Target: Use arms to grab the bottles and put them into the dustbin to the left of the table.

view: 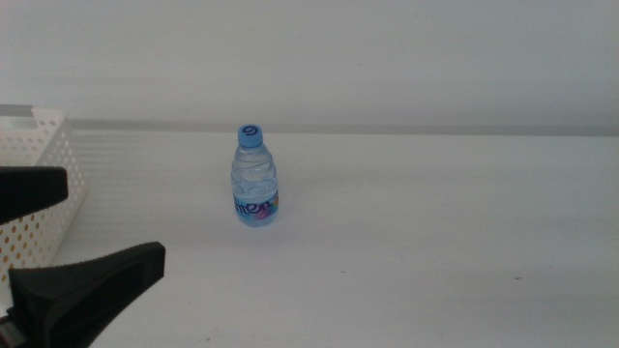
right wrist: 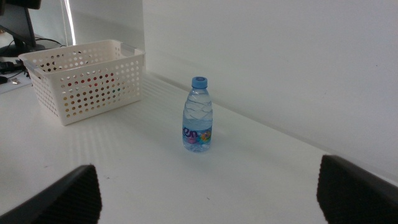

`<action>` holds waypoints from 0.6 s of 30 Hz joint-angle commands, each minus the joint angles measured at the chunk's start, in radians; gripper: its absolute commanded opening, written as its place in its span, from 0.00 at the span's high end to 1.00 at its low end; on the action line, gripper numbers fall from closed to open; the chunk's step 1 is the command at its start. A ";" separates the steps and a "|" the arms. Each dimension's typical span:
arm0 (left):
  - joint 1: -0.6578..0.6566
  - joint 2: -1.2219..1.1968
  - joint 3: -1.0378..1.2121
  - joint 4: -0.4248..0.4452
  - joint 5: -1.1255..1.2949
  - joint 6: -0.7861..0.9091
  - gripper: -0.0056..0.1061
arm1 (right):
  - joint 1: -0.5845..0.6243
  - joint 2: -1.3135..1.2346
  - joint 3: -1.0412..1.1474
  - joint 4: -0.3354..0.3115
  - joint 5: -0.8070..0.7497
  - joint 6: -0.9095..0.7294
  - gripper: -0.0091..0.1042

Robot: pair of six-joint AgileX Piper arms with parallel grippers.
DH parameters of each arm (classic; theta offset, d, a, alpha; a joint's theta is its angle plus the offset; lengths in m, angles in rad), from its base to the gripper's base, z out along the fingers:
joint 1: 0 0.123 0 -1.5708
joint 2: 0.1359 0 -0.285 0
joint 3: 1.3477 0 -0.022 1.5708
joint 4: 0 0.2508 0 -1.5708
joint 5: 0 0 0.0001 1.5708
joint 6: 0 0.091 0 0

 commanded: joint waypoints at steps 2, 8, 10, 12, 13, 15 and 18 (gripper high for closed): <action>-0.007 -0.005 0.004 0.004 -0.018 -0.003 0.11 | 0.001 -0.005 0.009 -0.009 -0.011 0.001 0.10; -0.007 -0.005 0.050 0.191 -0.078 -0.191 0.11 | 0.001 -0.005 0.009 -0.009 -0.011 0.001 0.10; -0.007 -0.005 0.124 0.212 -0.178 -0.246 0.11 | 0.001 -0.005 0.009 -0.009 -0.011 0.001 0.10; -0.013 -0.005 0.229 0.208 -0.365 -0.249 0.11 | 0.001 -0.005 0.009 -0.009 -0.011 0.001 0.10; -0.022 -0.004 0.294 0.212 -0.473 -0.247 0.11 | 0.001 -0.005 0.009 -0.009 -0.011 0.001 0.10; -0.046 0.007 0.430 0.241 -0.691 -0.247 0.11 | 0.001 -0.005 0.009 -0.009 -0.011 0.001 0.10; -0.087 0.049 0.603 0.241 -1.020 -0.263 0.11 | 0.001 -0.005 0.009 -0.009 -0.011 0.001 0.10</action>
